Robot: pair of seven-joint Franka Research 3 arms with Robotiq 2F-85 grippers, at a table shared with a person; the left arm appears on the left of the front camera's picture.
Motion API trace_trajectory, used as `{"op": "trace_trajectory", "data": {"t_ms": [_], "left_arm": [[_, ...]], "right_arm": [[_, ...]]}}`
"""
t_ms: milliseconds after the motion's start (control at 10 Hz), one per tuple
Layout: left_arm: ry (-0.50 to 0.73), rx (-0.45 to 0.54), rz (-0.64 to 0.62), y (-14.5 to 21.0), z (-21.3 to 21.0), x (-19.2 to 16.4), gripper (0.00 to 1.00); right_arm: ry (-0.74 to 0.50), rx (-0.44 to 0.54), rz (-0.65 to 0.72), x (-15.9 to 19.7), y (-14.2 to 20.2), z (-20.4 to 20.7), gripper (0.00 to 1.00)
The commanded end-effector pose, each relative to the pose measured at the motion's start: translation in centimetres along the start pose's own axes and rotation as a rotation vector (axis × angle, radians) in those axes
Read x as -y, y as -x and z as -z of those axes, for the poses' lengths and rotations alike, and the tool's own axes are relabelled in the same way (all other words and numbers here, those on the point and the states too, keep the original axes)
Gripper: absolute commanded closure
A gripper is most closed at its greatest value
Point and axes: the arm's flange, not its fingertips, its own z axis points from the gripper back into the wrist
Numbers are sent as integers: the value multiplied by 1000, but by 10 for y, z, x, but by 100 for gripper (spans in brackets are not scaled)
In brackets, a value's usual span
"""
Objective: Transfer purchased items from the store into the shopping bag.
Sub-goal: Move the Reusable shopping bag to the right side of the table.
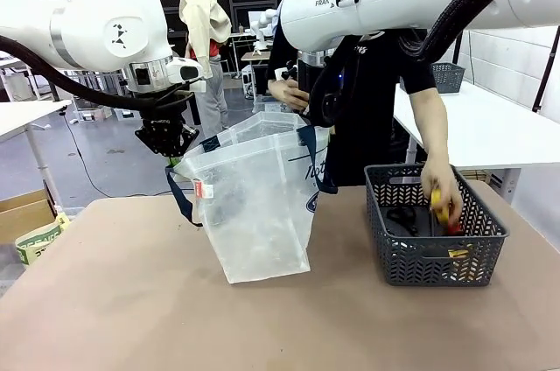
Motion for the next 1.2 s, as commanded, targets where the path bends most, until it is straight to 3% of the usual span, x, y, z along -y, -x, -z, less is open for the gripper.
{"op": "trace_trajectory", "data": {"t_ms": [0,1100], "left_arm": [[-4,-5,4,3,-4,-5,100],[-4,-5,4,3,-4,-5,100]], "right_arm": [[-1,-12,16,2,2,0,100],[-1,-12,16,2,2,0,100]]}}
